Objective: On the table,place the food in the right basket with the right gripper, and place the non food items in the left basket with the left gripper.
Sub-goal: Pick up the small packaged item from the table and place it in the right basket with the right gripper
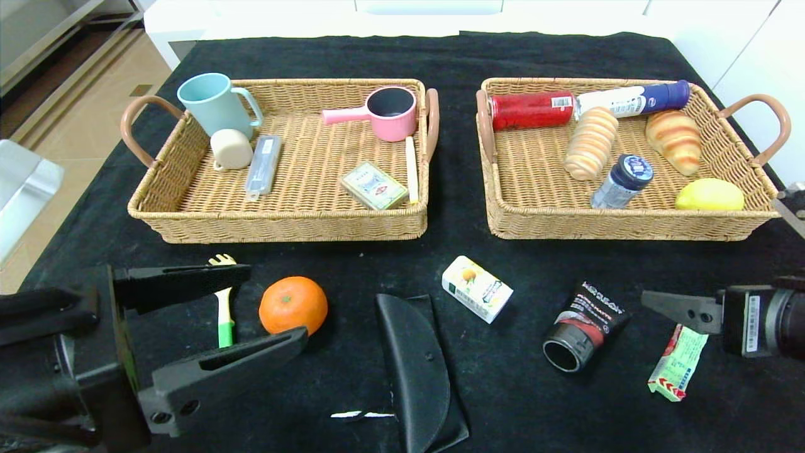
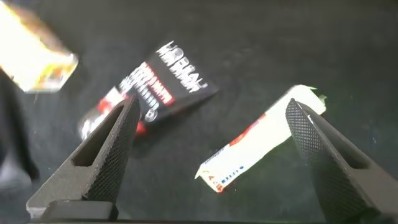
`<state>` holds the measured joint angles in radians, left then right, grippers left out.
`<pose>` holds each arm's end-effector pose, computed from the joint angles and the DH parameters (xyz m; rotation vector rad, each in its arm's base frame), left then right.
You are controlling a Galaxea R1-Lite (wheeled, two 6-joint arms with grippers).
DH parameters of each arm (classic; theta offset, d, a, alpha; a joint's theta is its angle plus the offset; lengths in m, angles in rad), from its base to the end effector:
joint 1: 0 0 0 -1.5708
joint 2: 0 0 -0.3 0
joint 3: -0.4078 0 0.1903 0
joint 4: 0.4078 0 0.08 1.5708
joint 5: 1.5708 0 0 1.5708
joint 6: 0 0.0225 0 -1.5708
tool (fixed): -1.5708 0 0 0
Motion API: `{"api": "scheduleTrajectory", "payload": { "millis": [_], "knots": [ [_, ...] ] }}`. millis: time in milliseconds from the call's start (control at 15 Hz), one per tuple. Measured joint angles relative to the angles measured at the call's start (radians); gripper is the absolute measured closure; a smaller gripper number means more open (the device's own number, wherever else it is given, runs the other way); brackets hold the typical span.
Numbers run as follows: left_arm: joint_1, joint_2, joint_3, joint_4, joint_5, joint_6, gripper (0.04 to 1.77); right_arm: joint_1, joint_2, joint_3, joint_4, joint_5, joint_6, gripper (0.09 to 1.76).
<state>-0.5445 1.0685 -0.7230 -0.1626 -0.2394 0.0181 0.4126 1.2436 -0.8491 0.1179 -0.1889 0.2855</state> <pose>0.1218 -0.0800 0.2563 0.0456 0.1784 -0.7834 0.1692 0.0695 0.2366 0.1265 0.5164 0.1467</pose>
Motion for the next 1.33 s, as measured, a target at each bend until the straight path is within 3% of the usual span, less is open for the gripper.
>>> {"api": "scheduleTrajectory", "payload": {
  "millis": [400,600,1000,1333],
  "knots": [
    [0.000,-0.017,0.006,0.000,0.000,-0.001,0.09,-0.050,0.070,-0.129,0.234,-0.058,0.287,0.14],
    [0.000,-0.016,0.011,0.000,0.000,0.000,0.09,-0.091,0.117,-0.156,0.269,-0.054,0.407,0.14],
    [0.000,-0.014,0.016,-0.001,0.000,0.000,0.09,-0.144,0.186,-0.160,0.293,0.046,0.510,0.14],
    [-0.001,-0.012,0.017,0.000,0.000,0.000,0.09,-0.162,0.212,-0.153,0.298,0.055,0.530,0.14]
  ]
}}
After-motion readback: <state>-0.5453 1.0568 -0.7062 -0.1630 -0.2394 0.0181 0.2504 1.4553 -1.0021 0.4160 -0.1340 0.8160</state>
